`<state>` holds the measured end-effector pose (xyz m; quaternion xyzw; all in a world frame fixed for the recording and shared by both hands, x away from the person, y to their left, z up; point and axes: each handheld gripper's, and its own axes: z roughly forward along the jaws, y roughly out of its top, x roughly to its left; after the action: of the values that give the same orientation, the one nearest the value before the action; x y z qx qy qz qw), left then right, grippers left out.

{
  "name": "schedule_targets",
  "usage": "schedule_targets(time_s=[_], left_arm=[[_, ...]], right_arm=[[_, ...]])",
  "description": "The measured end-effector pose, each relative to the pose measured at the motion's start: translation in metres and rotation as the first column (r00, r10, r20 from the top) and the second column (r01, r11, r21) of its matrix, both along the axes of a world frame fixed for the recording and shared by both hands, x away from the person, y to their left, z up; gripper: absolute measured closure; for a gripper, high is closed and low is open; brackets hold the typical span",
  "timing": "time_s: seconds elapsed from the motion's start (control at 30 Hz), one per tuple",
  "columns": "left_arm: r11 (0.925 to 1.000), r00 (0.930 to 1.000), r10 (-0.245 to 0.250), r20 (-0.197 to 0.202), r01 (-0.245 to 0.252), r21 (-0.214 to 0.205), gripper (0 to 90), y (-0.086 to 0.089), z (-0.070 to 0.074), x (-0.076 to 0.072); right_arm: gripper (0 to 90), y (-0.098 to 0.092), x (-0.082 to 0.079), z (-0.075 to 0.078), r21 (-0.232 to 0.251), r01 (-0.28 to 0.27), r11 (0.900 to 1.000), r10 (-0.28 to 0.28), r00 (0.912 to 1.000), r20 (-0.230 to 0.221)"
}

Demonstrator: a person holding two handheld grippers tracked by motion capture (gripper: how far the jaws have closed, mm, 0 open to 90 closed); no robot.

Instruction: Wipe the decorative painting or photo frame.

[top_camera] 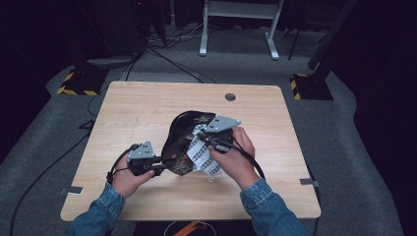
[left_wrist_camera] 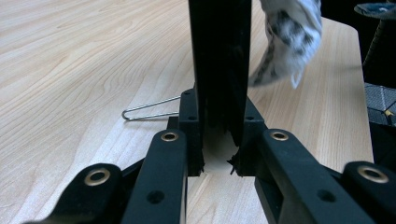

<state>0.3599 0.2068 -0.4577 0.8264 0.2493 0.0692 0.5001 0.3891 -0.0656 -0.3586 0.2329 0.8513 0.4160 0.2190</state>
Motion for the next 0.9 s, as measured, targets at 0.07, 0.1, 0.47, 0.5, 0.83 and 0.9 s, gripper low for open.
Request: schedule_targets(time_s=[0.07, 0.1, 0.47, 0.5, 0.83, 0.9], left_arm=[[1.0000, 1.0000, 0.001, 0.002, -0.001, 0.000, 78.1, 0.000, 0.000, 0.000], [1.0000, 1.0000, 0.003, 0.005, -0.003, 0.005, 78.1, -0.001, 0.000, 0.000], [1.0000, 1.0000, -0.001, 0.000, 0.001, -0.002, 78.2, 0.000, 0.000, 0.001], [1.0000, 1.0000, -0.002, 0.000, 0.002, -0.003, 78.2, 0.000, 0.000, 0.001], [1.0000, 1.0000, -0.001, 0.003, 0.001, -0.003, 78.1, 0.000, -0.001, 0.001], [1.0000, 0.9999, -0.002, 0.013, 0.002, 0.004, 78.0, -0.001, 0.000, 0.001]], right_arm=[[82.4, 0.005, -0.003, -0.002, -0.002, -0.015, 0.9999, 0.015, 0.9999, 0.000], [82.4, 0.008, -0.004, -0.004, -0.002, -0.024, 0.9997, 0.024, 0.9997, -0.003], [82.3, 0.026, -0.012, -0.014, -0.043, -0.103, 0.9937, 0.102, 0.9945, -0.024], [82.4, 0.026, -0.012, -0.013, -0.041, -0.104, 0.9938, 0.102, 0.9943, -0.028], [82.4, 0.004, 0.000, -0.008, -0.018, -0.024, 0.9996, 0.023, 0.9994, -0.027], [82.4, -0.001, 0.003, -0.006, -0.015, -0.004, 0.9999, 0.004, 0.9997, -0.025]])
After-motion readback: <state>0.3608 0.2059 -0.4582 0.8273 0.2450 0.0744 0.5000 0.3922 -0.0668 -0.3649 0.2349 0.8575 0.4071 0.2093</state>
